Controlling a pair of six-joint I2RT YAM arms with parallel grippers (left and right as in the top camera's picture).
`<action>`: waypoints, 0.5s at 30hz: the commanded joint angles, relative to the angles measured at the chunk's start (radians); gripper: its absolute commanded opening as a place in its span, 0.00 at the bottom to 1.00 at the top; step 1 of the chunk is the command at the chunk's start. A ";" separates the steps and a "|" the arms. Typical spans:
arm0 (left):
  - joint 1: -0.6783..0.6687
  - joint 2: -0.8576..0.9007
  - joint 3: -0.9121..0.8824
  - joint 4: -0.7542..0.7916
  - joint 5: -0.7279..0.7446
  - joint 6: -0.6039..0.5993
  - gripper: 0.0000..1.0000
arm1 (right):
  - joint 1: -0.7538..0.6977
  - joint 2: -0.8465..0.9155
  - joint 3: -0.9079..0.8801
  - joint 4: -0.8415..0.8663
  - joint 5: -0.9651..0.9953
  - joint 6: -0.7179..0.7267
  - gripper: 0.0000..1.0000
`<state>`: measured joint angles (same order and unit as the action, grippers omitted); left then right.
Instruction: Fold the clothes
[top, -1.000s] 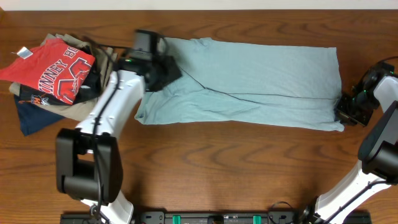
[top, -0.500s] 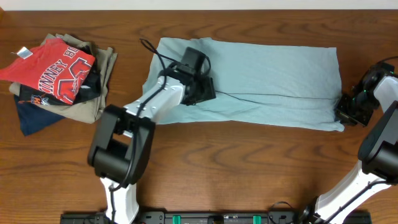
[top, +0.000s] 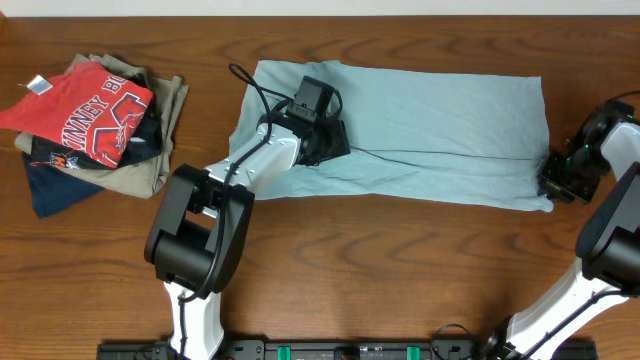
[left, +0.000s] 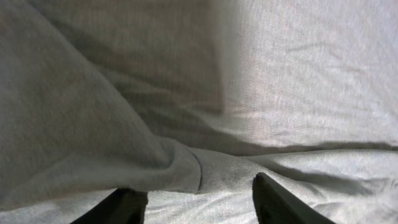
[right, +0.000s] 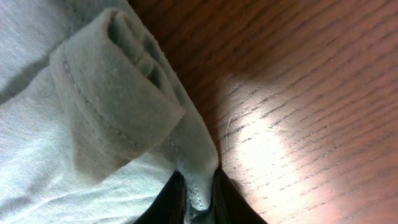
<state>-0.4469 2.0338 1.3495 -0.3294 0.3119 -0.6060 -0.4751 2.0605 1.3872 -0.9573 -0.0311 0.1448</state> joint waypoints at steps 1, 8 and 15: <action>0.002 0.016 -0.007 0.003 0.001 -0.017 0.50 | 0.009 0.025 -0.033 -0.008 0.027 -0.004 0.15; 0.002 0.016 -0.007 0.045 -0.010 -0.028 0.23 | 0.009 0.025 -0.033 -0.009 0.027 -0.004 0.15; 0.014 0.016 -0.006 0.219 -0.034 -0.056 0.06 | 0.009 0.025 -0.033 -0.009 0.027 -0.004 0.15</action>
<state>-0.4450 2.0361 1.3476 -0.1474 0.3054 -0.6369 -0.4751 2.0605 1.3869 -0.9581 -0.0307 0.1448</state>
